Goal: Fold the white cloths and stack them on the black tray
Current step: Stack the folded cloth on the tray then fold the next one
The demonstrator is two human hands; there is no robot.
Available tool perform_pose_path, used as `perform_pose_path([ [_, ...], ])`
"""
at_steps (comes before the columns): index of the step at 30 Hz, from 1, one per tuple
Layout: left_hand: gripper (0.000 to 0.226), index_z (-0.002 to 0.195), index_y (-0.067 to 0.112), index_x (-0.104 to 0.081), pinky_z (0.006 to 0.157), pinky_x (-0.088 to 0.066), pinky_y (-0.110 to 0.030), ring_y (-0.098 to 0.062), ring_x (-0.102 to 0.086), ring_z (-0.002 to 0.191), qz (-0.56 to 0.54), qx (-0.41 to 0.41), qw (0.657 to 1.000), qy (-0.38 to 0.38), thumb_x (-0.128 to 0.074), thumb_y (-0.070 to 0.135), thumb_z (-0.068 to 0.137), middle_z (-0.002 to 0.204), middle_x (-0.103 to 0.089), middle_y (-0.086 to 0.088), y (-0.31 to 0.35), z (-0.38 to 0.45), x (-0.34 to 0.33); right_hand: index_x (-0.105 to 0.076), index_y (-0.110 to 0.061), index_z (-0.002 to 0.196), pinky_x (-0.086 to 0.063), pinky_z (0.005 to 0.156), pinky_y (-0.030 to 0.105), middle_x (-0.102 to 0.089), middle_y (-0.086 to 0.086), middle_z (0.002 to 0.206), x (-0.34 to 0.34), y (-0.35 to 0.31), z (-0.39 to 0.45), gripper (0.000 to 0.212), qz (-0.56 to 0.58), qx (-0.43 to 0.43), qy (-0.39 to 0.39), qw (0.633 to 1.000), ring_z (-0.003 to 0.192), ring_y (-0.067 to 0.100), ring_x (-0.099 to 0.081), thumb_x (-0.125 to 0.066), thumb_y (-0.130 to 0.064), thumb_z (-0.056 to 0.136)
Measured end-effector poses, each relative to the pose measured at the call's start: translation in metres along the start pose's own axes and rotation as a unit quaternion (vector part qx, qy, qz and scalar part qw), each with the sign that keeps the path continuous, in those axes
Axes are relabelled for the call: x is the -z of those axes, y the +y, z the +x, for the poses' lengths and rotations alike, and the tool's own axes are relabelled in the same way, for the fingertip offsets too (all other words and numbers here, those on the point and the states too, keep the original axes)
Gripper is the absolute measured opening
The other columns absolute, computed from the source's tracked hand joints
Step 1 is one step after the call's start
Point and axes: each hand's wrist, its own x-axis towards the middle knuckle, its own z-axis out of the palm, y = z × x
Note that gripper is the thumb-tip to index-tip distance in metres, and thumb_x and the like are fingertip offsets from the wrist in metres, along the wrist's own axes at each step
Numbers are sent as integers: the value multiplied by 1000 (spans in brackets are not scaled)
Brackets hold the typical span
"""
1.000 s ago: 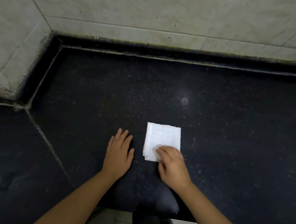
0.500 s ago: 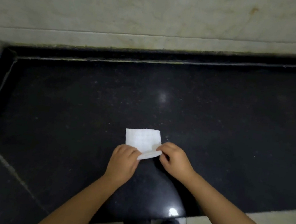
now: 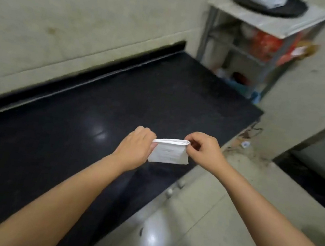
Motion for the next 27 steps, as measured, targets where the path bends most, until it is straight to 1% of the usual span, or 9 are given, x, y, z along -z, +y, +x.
perform_pose_path([
  [3,48,84,2,-56,63,-46,-41,-28,-46,71,-49,-33,998,-24,-22,35,87,81,-55,-14,65,95,-6,-68,-5,85,-35,57,9,-59,3,74,94,48,5,15,-53,-11,26,998,64,14,-49,-56,0,76],
  [7,67,97,4,-53,78,-38,-38,-18,-31,81,-63,-60,995,-56,-4,46,78,92,-49,-9,137,205,-3,-70,-2,89,-37,68,28,-64,15,81,202,93,19,20,-97,-37,66,992,74,21,-53,-54,0,76],
  [10,57,97,5,-53,79,-36,-34,-17,-34,82,-74,-72,994,-40,-14,44,85,90,-47,-5,169,280,-2,-69,1,84,-42,63,25,-63,14,78,267,119,43,17,-96,-57,100,989,67,15,-55,-53,1,76],
  [12,34,99,6,-54,79,-38,-32,-19,-42,86,-75,-72,994,-45,-32,32,95,96,-54,-8,181,328,-3,-68,1,83,-44,45,14,-62,15,71,304,133,67,19,-66,-75,111,989,43,1,-55,-50,2,77],
  [14,22,101,8,-55,76,-39,-33,-23,-50,93,-63,-66,995,-40,-41,24,96,101,-57,-8,190,375,-5,-66,3,83,-40,34,10,-61,15,63,335,148,94,20,-43,-89,121,988,31,2,-51,-47,3,77],
  [17,18,102,10,-56,76,-39,-33,-24,-54,99,-33,-49,998,-29,-47,23,94,105,-59,-7,196,447,-8,-63,4,77,-45,38,17,-59,10,57,377,177,144,17,-32,-73,127,989,31,3,-53,-46,3,77],
  [21,10,93,12,-55,77,-47,-35,-25,-62,90,-88,8,996,-22,-51,22,93,102,-64,-7,191,542,-13,-57,-14,65,-52,44,23,-62,3,46,434,214,231,24,16,-66,119,991,38,12,-59,-45,3,78],
  [24,10,83,15,-49,68,-55,-34,-26,-68,70,-159,63,985,23,-55,17,91,85,-65,-11,185,607,-10,-56,-12,67,-55,49,24,-62,10,57,476,228,300,25,53,-38,112,992,47,13,-63,-43,5,81],
  [27,10,82,16,-52,62,-48,-27,-22,-62,67,-138,103,982,72,-58,18,89,72,-63,-5,175,664,-1,-54,-11,64,-54,48,19,-59,7,59,510,233,364,27,68,0,96,993,43,5,-61,-44,7,82],
])
